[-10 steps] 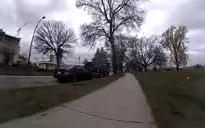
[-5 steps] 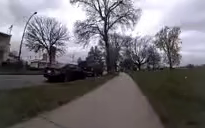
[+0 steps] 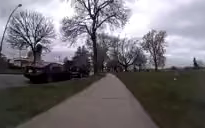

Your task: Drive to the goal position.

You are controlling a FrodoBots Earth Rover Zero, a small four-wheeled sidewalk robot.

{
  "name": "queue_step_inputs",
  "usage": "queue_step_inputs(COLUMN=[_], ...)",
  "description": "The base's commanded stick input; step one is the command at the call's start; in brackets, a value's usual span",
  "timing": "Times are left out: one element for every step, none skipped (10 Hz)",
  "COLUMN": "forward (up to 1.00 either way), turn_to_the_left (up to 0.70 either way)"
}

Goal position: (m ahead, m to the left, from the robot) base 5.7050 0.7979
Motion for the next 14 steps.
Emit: queue_step_inputs(forward=[0.0,0.59,1.0,1.0,1.0,1.0,1.0,1.0,1.0,1.0,1.0,1.0,1.0,1.0], turn_to_the_left=[0.0,0.0,0.0,0.0,0.0,0.0,0.0,0.0,0.0,0.14,0.38,0.4,0.4,0.4])
